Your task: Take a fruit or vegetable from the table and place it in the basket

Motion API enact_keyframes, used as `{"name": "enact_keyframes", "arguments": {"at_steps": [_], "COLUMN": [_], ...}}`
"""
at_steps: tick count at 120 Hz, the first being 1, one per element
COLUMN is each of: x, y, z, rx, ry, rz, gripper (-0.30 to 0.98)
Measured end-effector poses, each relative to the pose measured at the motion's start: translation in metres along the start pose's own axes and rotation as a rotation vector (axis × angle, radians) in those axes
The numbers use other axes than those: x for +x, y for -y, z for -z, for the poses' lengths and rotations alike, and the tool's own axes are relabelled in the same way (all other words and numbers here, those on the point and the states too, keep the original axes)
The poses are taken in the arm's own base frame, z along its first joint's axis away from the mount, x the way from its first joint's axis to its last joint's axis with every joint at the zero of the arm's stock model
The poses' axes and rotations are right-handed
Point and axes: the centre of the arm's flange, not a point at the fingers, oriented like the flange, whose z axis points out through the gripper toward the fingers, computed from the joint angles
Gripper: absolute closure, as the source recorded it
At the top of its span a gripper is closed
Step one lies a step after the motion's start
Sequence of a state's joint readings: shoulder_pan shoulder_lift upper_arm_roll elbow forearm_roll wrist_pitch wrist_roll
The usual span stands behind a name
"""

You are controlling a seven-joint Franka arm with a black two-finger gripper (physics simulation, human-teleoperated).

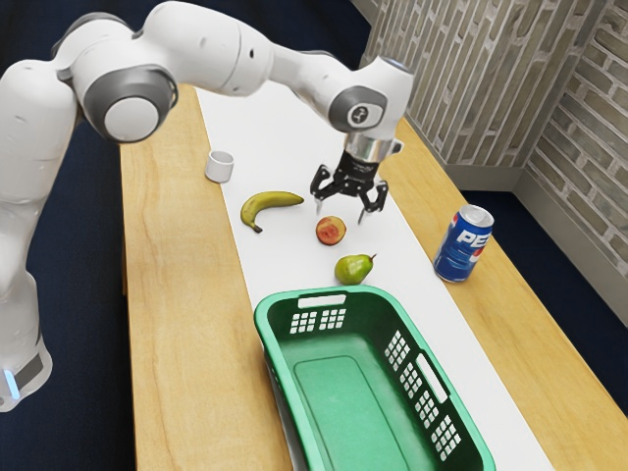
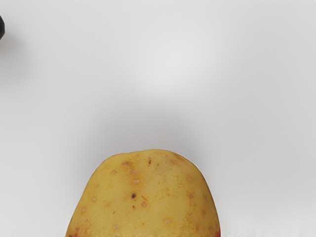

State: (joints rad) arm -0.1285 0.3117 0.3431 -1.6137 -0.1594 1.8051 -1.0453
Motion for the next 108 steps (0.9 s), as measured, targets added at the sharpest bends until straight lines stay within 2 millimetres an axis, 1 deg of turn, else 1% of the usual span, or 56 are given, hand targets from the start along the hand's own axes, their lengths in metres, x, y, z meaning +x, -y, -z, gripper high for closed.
{"name": "enact_keyframes", "arguments": {"at_steps": [15, 25, 35, 63, 73, 91, 108], "x": [0.004, 0.006, 0.007, 0.008, 0.008, 0.007, 0.004], "y": [0.003, 0.002, 0.0, -0.002, -0.003, -0.002, 0.0], "z": [-0.01, -0.023, -0.032, -0.051, -0.053, -0.046, -0.04], "rx": [0.001, 0.011, 0.012, 0.017, 0.015, 0.004, -0.007], "ry": [0.001, 0.007, 0.011, 0.019, 0.019, 0.013, 0.011], "rz": [0.0, 0.001, 0.001, -0.001, -0.006, -0.007, -0.011], "gripper": [0.0, 0.0, 0.0, 0.0, -0.04, 0.06, 0.23]}}
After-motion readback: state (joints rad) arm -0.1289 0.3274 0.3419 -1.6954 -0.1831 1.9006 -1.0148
